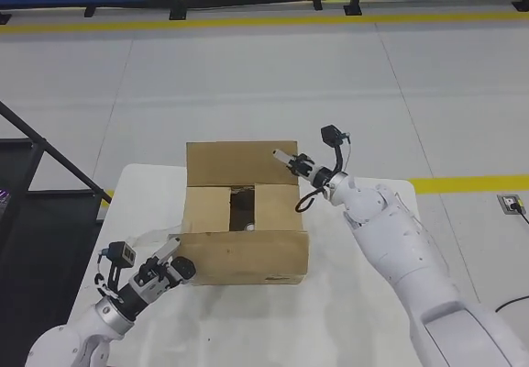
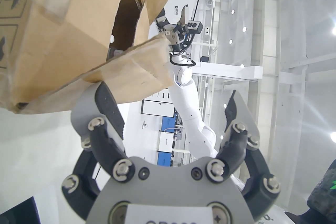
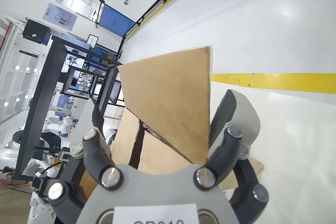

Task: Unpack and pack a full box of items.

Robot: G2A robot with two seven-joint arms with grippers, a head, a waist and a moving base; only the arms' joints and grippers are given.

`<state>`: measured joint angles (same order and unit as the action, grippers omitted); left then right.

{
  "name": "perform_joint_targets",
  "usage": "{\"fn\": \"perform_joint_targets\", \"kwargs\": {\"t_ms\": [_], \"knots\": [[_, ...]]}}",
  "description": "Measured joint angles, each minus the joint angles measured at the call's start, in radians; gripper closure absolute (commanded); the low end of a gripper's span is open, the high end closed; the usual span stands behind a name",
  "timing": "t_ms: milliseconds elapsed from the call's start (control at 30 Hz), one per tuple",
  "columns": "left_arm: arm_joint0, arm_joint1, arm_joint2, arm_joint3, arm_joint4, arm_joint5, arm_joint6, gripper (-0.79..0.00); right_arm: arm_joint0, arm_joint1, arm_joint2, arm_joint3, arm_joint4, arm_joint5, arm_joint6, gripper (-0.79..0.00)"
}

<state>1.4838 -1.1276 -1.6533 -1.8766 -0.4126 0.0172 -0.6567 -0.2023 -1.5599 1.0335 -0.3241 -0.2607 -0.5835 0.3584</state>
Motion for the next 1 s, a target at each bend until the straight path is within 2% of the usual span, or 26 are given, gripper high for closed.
{"fn": "perform_joint_targets", "kwargs": {"t_ms": [467,733,1000], "knots": [[-0.009,-0.001,0.048,0.001,0.08,-0.002,0.083,-0.785,-0.008,0.022,0.03,0.002,0.04,-0.284,0.095,-0.785],[-0.019,-0.004,0.082,0.004,0.129,0.0,0.137,-0.785,-0.017,0.033,0.035,-0.032,0.06,-0.347,0.181,-0.785],[-0.031,-0.006,0.109,0.013,0.159,0.002,0.165,-0.785,-0.031,0.045,0.035,-0.086,0.085,-0.32,0.296,-0.785]]}}
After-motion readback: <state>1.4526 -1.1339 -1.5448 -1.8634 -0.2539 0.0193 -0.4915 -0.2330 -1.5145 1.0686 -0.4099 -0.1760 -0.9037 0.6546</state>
